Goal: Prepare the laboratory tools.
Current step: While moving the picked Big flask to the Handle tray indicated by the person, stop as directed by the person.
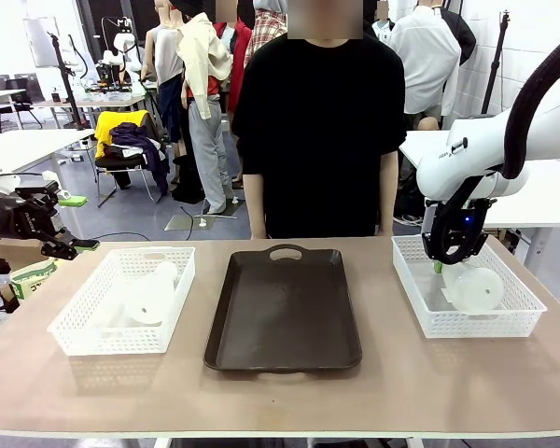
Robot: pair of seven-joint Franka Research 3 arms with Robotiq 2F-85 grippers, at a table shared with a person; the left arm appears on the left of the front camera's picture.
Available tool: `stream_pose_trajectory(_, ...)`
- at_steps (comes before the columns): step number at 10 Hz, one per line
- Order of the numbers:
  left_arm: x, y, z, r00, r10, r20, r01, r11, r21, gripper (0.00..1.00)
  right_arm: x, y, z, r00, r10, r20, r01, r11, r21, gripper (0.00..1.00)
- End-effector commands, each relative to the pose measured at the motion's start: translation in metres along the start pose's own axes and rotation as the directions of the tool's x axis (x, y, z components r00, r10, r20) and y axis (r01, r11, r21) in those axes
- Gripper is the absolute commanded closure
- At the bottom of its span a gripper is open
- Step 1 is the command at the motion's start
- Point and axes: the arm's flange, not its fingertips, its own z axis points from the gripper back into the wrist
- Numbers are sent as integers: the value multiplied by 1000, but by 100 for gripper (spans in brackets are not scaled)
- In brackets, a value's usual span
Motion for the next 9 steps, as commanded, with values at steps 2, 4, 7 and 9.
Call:
stream_pose_trajectory(2,-2,-1,2,1000,-3,-9,3,1000,15,0,0,0,0,1000,0,0,0,1000,0,100)
stream_pose_trajectory(4,-2,-1,2,1000,-3,-9,3,1000,15,0,-6,2,14,1000,-10,3,10,1000,-29,100)
stream_pose_trajectory(7,-2,-1,2,1000,-3,-9,3,1000,15,0,-26,9,56,995,-68,79,72,997,-41,100)
stream_pose_trajectory(9,-2,-1,2,1000,-3,-9,3,1000,15,0,-41,18,88,986,-103,128,107,994,-28,100)
